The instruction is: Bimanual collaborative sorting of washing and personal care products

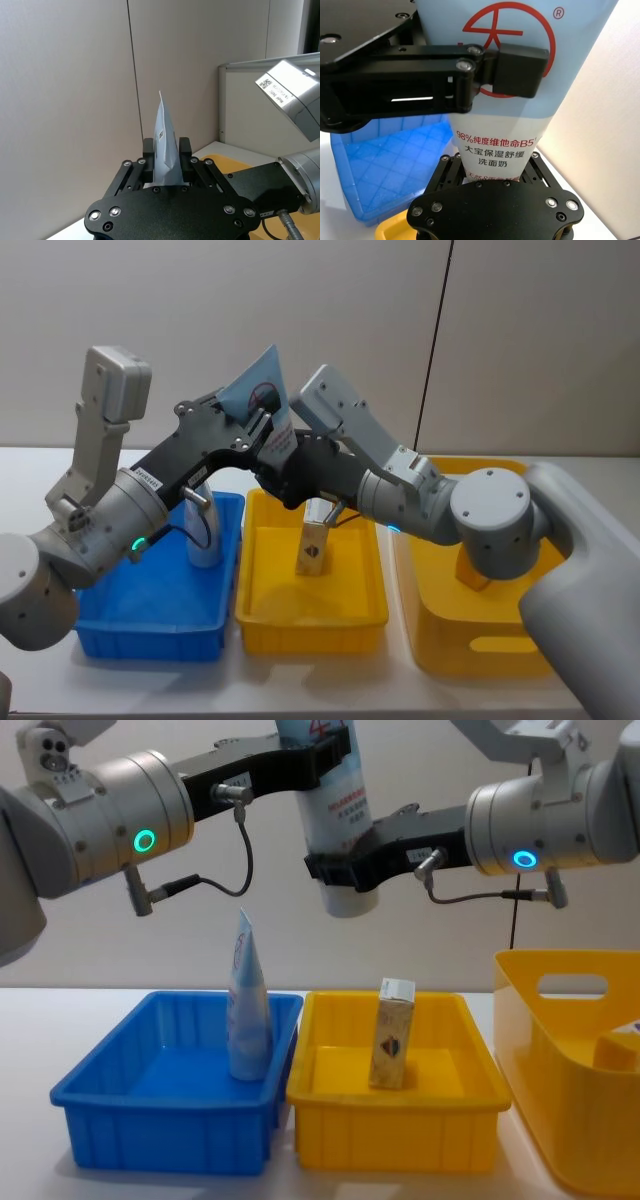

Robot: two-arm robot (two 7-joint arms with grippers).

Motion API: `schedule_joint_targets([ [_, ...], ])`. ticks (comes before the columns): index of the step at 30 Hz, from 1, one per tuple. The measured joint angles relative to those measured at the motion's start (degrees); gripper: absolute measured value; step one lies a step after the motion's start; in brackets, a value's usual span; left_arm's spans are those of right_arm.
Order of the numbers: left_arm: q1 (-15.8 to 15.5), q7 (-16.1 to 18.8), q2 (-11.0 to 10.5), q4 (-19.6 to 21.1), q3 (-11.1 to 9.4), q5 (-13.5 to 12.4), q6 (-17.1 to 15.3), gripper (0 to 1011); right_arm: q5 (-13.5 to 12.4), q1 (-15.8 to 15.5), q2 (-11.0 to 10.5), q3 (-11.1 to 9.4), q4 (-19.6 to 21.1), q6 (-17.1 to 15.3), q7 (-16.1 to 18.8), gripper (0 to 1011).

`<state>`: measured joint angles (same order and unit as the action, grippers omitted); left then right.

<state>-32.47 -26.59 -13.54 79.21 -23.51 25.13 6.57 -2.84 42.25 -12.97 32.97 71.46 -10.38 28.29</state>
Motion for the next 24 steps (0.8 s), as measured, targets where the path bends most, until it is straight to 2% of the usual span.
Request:
schedule_joint_targets([
  [4,0.0,0.0,0.0,0.0,0.0,0.0,0.0,342,0.0,0.0,0.0,0.0,0.0,0.0,0.0,330],
  [8,0.0,0.0,0.0,0.0,0.0,0.0,0.0,515,0.0,0.0,0.0,0.0,0.0,0.0,0.0,324],
  [11,0.0,0.0,0.0,0.0,0.0,0.0,0.0,572,0.0,0.0,0.0,0.0,0.1,0.0,0.0,311],
  [12,0.0,0.0,0.0,0.0,0.0,0.0,0.0,630,0.0,-0.1,0.0,-0.1,0.2,0.0,-0.1,306],
  [16,0.0,0.0,0.0,0.0,0.0,0.0,0.0,754,0.1,-0.5,-0.2,-0.5,0.7,-0.1,-0.6,296],
  [24,0.0,0.0,0.0,0.0,0.0,0.0,0.0,977,0.4,-2.5,-1.6,-3.2,4.2,-1.2,-3.6,271],
])
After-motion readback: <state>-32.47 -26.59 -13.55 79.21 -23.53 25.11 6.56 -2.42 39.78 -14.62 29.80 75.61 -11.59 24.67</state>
